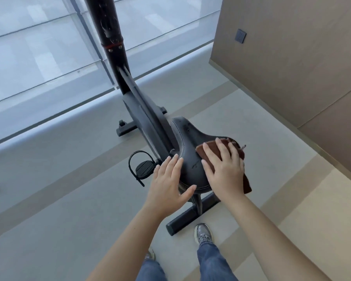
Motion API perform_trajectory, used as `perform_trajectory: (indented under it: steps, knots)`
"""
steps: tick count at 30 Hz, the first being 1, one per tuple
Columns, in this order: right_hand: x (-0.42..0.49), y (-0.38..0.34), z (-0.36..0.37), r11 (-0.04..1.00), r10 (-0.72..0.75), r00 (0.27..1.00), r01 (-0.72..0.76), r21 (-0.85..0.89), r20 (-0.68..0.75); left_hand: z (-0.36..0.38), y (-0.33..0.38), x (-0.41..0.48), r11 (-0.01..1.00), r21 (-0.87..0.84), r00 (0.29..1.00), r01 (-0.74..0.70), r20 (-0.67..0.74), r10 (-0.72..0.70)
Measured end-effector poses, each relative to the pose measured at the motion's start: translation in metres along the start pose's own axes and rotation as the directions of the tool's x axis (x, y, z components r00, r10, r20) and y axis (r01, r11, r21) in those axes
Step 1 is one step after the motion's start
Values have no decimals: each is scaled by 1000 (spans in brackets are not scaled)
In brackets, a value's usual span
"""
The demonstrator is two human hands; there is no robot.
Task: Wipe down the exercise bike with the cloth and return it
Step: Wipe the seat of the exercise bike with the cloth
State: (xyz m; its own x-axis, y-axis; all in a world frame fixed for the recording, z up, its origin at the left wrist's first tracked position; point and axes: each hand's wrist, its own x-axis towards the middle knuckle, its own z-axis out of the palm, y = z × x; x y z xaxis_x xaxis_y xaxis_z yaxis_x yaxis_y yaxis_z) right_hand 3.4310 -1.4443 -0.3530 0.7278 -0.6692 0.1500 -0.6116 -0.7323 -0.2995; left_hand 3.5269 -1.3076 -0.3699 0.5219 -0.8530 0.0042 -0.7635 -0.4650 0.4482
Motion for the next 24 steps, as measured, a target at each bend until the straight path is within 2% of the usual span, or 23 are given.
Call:
perform_trajectory:
  steps: [3,5,7,13,18,24]
  knots:
    - [36,-11,3,997,28,986,-15,-80,162,-8,-20,-1,996,53,997,-69,31,67]
    - [55,-16,6,993,70,973,-47,-110,221,-14,-31,1,994,68,996,-90,32,88]
    - [51,-22,7,988,120,973,-97,-119,196,-20,-40,3,990,73,992,-121,36,119]
    - [-27,-63,14,980,174,985,-174,-92,-15,-25,-55,-1,976,67,973,-207,114,199]
    - [2,-56,14,967,237,970,-232,-104,49,-30,-60,10,963,79,962,-258,117,248]
    - [64,-29,12,896,444,887,-443,-41,124,-39,-54,40,957,96,960,-272,92,264]
